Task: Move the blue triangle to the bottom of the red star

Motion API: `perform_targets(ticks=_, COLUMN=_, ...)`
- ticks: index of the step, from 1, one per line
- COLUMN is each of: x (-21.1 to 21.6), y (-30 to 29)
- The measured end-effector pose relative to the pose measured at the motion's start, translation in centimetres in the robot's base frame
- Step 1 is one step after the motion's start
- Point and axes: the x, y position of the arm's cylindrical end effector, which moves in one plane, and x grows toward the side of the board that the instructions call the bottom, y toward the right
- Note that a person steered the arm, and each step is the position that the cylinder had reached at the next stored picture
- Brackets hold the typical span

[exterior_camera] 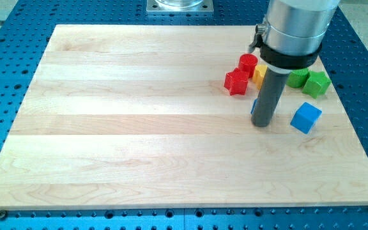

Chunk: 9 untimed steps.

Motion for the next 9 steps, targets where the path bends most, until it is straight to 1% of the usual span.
perform_targets(ticks=1, x=0.7, y=-0.3)
perform_targets(ticks=2, x=4.8, y=-0.7)
perform_targets(ticks=3, x=6.3, y=1.4)
perform_targets(ticks=6, x=-4.1, y=3.4)
perform_targets(ticks=9, x=-3.9, y=4.0)
